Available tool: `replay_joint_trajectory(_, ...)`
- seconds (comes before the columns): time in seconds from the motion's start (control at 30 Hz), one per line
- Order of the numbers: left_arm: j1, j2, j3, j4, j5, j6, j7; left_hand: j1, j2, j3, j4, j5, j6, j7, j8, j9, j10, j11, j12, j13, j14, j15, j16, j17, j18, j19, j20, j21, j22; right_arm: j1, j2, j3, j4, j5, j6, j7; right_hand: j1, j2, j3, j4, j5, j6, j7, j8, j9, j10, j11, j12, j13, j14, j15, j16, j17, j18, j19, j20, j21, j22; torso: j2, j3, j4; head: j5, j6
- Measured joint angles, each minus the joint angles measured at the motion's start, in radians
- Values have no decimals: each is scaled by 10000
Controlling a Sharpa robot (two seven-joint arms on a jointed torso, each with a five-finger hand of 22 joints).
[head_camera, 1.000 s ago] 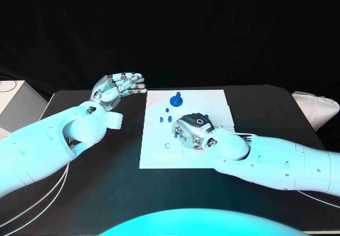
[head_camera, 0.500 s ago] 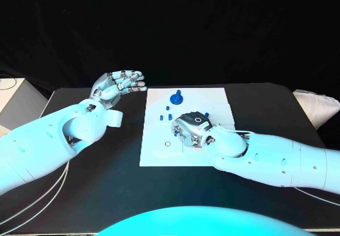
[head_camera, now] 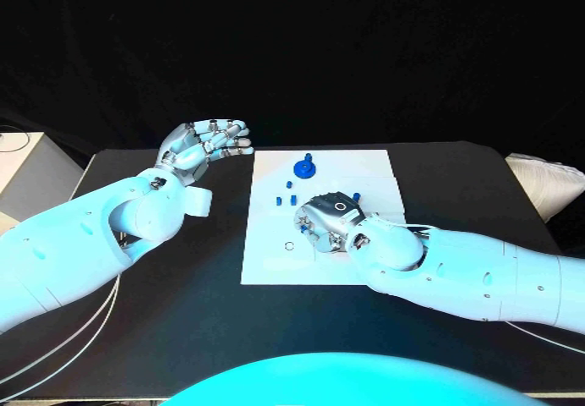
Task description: Assemble the parts on the task board
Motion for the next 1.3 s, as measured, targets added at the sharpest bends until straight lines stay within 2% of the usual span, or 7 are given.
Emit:
replay_joint_trajectory(0.1,0,0,0,-3,0,4,-2,8,8,-10,10,0,0,0,0,-7,-28,27,0,8,0,0,0,11,0,0,0,0,-11,-5,-49,-7,15,17,-35,87,-250,-233,-152,104,-37,-72,1,-92,-65,-33,-116,-75,-82,1,75,0,-32,-1,37,38,-152,0,0,0,0,3,-1)
replay_joint_trajectory(0.27,0,-3,0,-11,0,7,-5,8,8,-10,10,0,0,0,0,-6,-27,27,0,8,0,0,0,11,0,0,0,0,-20,-31,-150,-32,96,43,-124,199,-499,-484,-305,257,-37,-281,68,-283,-121,-755,46,-63,-258,-5,152,0,-120,0,-66,141,-593,-125,-1,7,-4,-1,-1)
replay_joint_trajectory(0.43,0,-2,0,-20,0,12,-8,8,8,-10,10,0,0,0,0,-6,-27,27,0,8,0,0,0,10,0,0,0,0,-19,-57,-239,-60,179,67,-241,230,-507,-493,-695,220,-37,-558,124,-539,-216,-1274,124,-63,-395,-1,231,-89,-267,14,-185,260,-1145,-460,-1,12,-5,-11,12)
replay_joint_trajectory(0.67,0,2,0,-39,0,23,-17,8,8,-52,53,0,0,0,0,-6,-27,27,1,7,-36,35,0,23,1,0,0,-40,-31,-68,-338,-64,298,99,-538,223,-132,-469,-1793,332,-37,-1173,214,-1073,-457,-2195,262,90,-702,-2,360,-624,-1025,312,-451,376,-2537,-1319,-1,19,-7,-35,43)
replay_joint_trajectory(0.9,-1,11,0,-55,0,35,-29,8,8,-52,52,0,-37,37,0,-16,-27,26,0,6,-35,35,0,22,0,0,0,-40,-41,-66,-516,-44,513,115,-958,167,281,-346,-2396,640,27,-1245,177,-1188,-523,-2620,297,315,-867,-2,360,-778,-1324,312,-486,412,-3040,-1648,-1,20,-7,-70,76)
replay_joint_trajectory(1.2,-2,20,0,-66,1,56,-42,8,8,-52,52,0,-37,37,0,-16,-26,26,1,5,-35,35,0,21,0,0,0,-40,-41,20,-868,57,837,189,-1222,66,420,-282,-2541,792,27,-1205,139,-1188,-541,-2597,273,597,-870,-2,360,-777,-1328,311,-486,412,-3016,-1635,-1,20,-25,-141,153)
replay_joint_trajectory(1.3,-3,20,0,-66,1,59,-46,8,8,-51,52,0,-37,37,0,-16,-26,26,0,5,-35,35,0,21,0,-1,0,-40,-41,53,-933,71,884,305,-1229,58,487,-353,-2331,994,104,-980,206,-1188,-545,-2216,187,931,-870,-2,359,-697,-1244,311,-375,302,-2728,-1469,-1,20,-23,-165,170)
